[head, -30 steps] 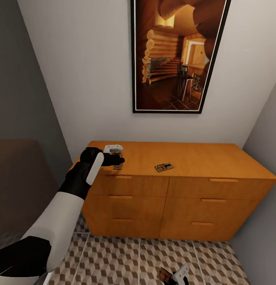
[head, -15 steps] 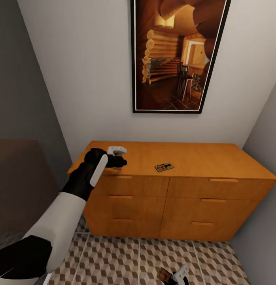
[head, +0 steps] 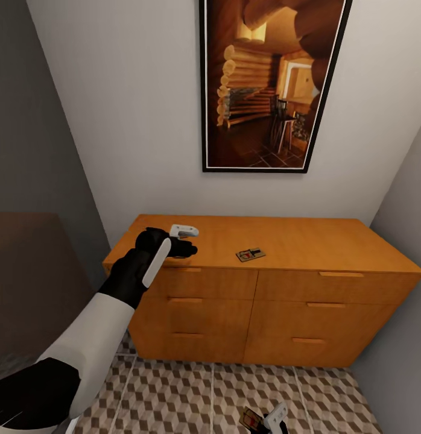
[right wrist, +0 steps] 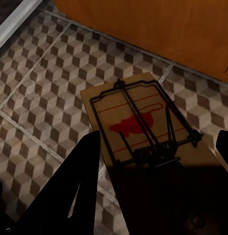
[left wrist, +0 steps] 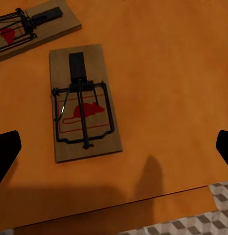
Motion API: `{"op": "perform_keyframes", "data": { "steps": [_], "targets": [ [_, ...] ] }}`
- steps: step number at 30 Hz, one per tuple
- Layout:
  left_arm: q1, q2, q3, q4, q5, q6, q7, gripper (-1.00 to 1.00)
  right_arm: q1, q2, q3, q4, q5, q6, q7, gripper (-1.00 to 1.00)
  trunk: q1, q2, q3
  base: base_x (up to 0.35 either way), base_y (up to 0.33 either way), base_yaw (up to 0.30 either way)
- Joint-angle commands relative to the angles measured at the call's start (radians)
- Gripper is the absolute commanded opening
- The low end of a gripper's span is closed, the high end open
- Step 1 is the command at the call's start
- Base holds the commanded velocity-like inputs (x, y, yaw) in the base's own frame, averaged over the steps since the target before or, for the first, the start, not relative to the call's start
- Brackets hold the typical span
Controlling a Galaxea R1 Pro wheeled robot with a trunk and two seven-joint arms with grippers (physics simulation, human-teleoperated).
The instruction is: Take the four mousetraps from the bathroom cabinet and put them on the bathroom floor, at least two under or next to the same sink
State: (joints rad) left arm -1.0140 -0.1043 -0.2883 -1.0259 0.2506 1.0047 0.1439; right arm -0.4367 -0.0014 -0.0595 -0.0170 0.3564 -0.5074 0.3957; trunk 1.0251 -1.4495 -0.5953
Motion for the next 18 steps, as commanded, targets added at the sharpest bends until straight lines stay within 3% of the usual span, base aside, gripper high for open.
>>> {"op": "perform_keyframes", "data": {
  "steps": [1,18],
  "targets": [
    [-0.001,0.0,-0.001,-0.001,0.01,0.003,0.01,1.0,0.0,0.0,-0.007,0.0,0.004,-0.002,0.003,-1.0,0.0,-0.001,-0.001,0.0,0.0,0.0],
    [0.0,0.004,0.0,-0.025,0.01,0.006,0.009,1.0,0.0,0.0,-0.007,0.0,0.004,0.0,0.003,-1.0,0.0,-0.001,-0.001,0.0,0.0,0.0]
  ]
}}
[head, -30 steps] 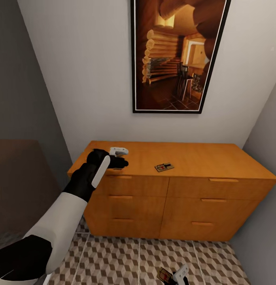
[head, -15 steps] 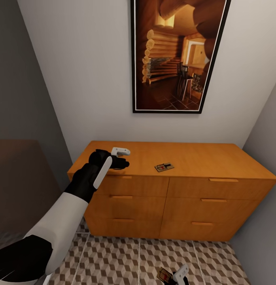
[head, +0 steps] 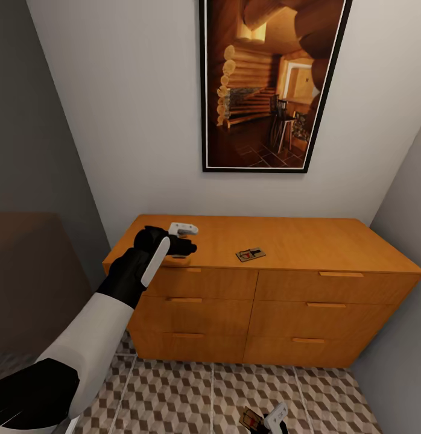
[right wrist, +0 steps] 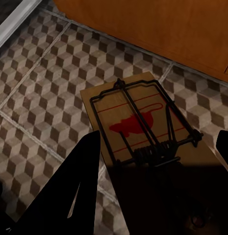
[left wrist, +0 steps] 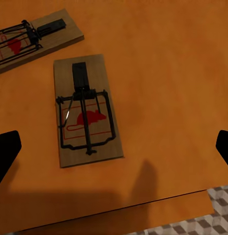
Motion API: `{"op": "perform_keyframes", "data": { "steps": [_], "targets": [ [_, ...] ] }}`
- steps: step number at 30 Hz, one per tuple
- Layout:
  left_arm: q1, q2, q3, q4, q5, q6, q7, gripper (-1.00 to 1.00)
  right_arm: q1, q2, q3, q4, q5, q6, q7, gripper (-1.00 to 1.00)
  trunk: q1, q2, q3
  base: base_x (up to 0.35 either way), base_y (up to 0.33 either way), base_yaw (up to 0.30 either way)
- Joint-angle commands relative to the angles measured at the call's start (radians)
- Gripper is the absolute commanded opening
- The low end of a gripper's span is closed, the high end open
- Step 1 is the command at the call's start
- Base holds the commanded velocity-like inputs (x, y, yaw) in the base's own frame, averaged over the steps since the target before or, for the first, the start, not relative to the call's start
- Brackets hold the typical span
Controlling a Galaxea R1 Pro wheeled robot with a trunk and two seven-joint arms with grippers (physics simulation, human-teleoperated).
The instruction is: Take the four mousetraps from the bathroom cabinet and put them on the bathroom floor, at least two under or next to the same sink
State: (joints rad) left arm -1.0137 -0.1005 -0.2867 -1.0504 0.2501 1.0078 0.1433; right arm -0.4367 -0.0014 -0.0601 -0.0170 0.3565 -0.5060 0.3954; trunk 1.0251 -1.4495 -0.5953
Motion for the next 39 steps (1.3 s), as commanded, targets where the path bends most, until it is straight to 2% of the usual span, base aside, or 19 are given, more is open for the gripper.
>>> {"op": "perform_keyframes", "data": {
  "steps": [1,9,18,39],
  "targets": [
    [-0.001,0.001,-0.001,-0.002,0.011,0.003,0.01,1.0,0.0,0.0,-0.006,0.0,0.004,-0.002,0.003,-1.0,0.0,-0.001,-0.001,0.0,0.0,0.0],
    [-0.001,0.003,0.021,-0.007,0.012,0.003,0.01,1.0,0.0,0.0,-0.006,0.0,0.004,-0.002,0.003,-1.0,0.0,-0.001,-0.001,0.0,0.0,0.0],
    [-0.001,0.005,0.064,-0.01,0.011,0.002,0.01,1.0,0.0,0.0,-0.006,0.0,0.004,-0.002,0.003,-1.0,0.0,-0.001,-0.001,0.0,0.0,0.0],
    [-0.001,0.004,0.072,-0.003,0.009,0.002,0.01,1.0,0.0,0.001,-0.006,0.0,0.004,-0.002,0.003,-1.0,0.0,-0.001,-0.005,0.0,0.0,0.0]
  ]
}}
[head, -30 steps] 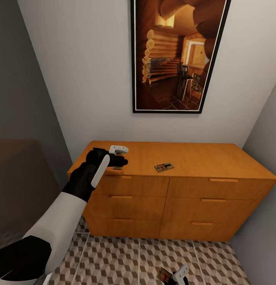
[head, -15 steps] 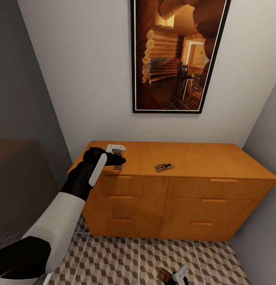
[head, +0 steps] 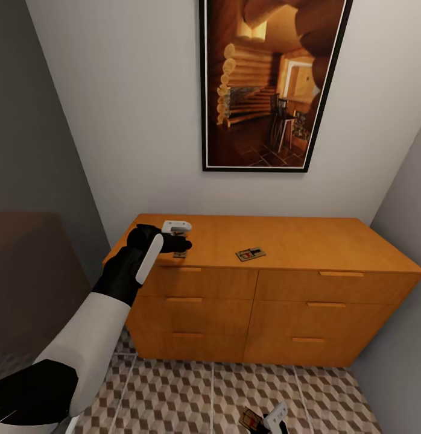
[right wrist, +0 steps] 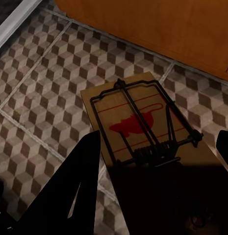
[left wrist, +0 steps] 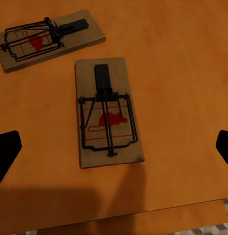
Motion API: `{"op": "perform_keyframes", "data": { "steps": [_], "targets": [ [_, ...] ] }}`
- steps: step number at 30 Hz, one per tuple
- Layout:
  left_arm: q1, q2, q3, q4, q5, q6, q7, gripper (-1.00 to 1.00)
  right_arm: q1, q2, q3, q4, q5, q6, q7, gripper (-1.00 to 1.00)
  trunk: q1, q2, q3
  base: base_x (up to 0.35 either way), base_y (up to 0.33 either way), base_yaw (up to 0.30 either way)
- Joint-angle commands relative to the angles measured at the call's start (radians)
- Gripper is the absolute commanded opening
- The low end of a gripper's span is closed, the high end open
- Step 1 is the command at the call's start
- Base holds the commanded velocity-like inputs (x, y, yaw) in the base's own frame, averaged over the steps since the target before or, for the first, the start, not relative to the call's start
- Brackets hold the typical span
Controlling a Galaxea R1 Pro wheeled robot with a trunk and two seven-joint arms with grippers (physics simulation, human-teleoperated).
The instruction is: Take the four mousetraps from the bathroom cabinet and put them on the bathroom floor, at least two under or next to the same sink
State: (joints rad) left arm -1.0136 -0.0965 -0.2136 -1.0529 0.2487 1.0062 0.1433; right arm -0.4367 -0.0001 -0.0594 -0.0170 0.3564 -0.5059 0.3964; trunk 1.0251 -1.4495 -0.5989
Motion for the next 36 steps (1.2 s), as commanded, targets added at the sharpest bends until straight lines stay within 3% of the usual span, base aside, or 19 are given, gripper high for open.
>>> {"op": "perform_keyframes", "data": {
  "steps": [1,36],
  "targets": [
    [-0.001,0.0,-0.001,0.0,0.011,0.003,0.01,1.0,0.0,0.0,-0.007,0.0,0.004,-0.002,0.002,-1.0,0.0,-0.001,-0.002,0.0,0.0,0.0],
    [0.0,0.0,-0.004,0.037,0.01,0.002,0.01,1.0,0.0,0.0,-0.007,0.0,0.004,-0.003,0.002,-1.0,0.0,-0.001,-0.01,0.0,0.0,0.0]
  ]
}}
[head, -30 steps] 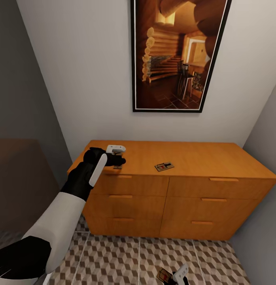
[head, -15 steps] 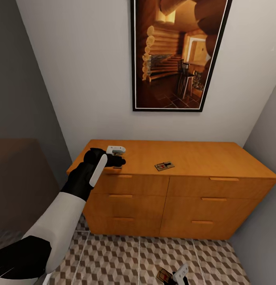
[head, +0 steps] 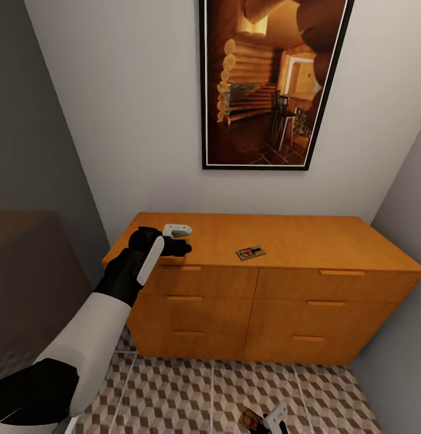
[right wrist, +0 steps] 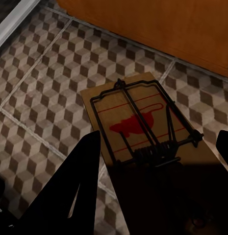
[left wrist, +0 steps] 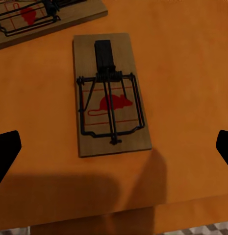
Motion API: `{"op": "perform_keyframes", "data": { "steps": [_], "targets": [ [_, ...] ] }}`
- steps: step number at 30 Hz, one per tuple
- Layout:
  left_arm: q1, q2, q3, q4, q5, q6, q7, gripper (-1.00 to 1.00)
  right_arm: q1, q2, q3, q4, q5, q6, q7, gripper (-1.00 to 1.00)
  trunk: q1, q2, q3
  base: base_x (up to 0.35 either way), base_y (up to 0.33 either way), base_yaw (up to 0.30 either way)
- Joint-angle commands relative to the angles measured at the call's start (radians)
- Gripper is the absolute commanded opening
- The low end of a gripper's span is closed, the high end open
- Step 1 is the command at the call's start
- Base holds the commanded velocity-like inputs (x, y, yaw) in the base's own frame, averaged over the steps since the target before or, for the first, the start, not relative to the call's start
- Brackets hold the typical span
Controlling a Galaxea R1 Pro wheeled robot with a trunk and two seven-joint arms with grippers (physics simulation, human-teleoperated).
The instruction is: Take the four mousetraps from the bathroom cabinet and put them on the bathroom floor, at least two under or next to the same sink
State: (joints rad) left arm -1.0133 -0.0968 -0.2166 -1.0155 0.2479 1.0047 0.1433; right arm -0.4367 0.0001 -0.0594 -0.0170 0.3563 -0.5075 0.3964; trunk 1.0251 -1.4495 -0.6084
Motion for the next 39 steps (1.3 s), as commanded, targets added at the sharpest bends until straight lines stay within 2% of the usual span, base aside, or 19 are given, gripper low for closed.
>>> {"op": "perform_keyframes", "data": {
  "steps": [1,39],
  "targets": [
    [-0.001,0.0,-0.001,-0.002,0.01,0.003,0.01,1.0,0.0,0.0,-0.007,0.0,0.004,-0.002,0.002,-1.0,0.0,-0.001,-0.001,0.0,0.0,0.0],
    [-0.001,0.0,-0.003,0.0,0.011,0.003,0.01,1.0,0.0,0.0,-0.007,0.0,0.004,-0.002,0.002,-1.0,0.0,-0.001,-0.001,0.011,0.0,0.0]
  ]
}}
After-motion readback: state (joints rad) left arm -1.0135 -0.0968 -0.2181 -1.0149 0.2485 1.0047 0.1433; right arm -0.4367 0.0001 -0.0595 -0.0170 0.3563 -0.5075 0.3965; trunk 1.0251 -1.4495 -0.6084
